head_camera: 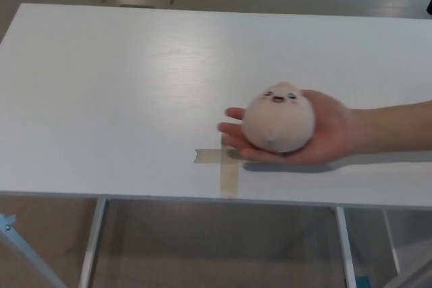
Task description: Use the left hand to take the pink dumpling toy on a person's hand and put it on the desk.
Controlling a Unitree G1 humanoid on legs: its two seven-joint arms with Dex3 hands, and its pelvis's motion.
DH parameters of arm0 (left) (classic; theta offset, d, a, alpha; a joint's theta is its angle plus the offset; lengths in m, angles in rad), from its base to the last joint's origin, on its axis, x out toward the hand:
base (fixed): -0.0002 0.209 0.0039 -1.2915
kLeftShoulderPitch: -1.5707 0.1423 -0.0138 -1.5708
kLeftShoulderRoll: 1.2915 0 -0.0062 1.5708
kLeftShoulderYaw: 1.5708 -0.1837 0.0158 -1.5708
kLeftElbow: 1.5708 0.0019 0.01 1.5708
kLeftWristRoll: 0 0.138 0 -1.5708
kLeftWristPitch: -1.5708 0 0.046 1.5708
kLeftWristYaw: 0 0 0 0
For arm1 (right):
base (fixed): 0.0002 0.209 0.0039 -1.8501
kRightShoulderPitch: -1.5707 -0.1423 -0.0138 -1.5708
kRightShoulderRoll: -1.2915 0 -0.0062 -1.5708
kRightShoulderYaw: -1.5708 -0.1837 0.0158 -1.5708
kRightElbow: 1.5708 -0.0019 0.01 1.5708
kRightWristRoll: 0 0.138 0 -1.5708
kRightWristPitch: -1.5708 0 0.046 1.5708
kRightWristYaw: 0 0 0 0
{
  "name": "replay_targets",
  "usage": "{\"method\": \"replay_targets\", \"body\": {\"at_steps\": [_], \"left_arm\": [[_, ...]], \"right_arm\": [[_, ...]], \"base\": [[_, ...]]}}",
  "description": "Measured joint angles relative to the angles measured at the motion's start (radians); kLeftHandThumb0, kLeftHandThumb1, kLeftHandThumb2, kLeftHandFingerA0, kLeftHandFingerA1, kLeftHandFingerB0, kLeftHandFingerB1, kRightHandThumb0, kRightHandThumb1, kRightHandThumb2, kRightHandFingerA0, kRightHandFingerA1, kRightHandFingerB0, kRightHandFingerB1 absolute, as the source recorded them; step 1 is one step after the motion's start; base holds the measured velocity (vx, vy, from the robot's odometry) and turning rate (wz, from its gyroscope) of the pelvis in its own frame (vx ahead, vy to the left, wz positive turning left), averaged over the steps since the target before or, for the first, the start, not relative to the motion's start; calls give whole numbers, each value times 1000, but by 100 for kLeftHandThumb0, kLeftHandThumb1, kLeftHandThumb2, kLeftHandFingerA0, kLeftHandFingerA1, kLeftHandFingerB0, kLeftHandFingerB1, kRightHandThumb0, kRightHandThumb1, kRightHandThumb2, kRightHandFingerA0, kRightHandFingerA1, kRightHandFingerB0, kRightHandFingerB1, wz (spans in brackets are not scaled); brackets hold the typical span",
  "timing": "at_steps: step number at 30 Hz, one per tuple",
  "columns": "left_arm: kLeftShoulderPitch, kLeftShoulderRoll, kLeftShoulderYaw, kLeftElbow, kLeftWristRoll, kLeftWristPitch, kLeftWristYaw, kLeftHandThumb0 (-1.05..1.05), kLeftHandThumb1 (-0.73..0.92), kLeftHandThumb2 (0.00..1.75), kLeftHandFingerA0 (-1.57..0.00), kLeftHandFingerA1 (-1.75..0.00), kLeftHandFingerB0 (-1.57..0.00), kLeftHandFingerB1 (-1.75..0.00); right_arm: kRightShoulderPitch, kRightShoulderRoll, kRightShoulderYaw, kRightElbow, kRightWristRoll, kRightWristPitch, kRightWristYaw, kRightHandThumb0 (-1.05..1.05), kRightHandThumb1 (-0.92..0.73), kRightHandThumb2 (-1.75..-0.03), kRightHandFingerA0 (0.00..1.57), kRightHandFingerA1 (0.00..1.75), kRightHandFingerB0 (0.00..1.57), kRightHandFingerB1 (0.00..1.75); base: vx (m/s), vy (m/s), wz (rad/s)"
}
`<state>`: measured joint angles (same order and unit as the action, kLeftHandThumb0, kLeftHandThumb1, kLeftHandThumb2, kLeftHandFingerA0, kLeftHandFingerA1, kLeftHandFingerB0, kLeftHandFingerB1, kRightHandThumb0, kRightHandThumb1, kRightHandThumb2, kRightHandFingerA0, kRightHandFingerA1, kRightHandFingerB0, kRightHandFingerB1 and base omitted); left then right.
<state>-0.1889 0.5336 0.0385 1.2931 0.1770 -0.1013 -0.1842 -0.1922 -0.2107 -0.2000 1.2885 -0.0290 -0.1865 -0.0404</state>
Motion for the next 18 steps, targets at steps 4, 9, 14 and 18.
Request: {"method": "replay_targets", "body": {"at_steps": [4, 9, 14, 18], "left_arm": [[0, 0, -6, 0, 0, 0, 0, -39, 55, 57, -45, -38, -27, -32], [0, 0, -9, 0, 0, 0, 0, -40, 55, 57, -44, -38, -27, -32], [0, 0, -10, 0, 0, 0, 0, -39, 55, 57, -44, -38, -27, -32], [0, 0, -12, 0, 0, -1, 0, -40, 55, 57, -44, -38, -27, -32]], "right_arm": [[0, 0, -1, 1, 0, 0, 0, -27, -65, -59, 47, 41, 37, 37], [0, 0, -5, 2, 2, 0, 1, -27, -65, -59, 47, 41, 38, 37], [0, 0, -4, 3, 1, 0, 1, -26, -65, -59, 47, 41, 38, 37], [0, 0, -3, 4, 1, 0, 1, -26, -65, -59, 48, 41, 38, 37]], "base": [[0, 0, 0], [0, 0, 0], [0, 0, 0], [0, 0, 0]]}}
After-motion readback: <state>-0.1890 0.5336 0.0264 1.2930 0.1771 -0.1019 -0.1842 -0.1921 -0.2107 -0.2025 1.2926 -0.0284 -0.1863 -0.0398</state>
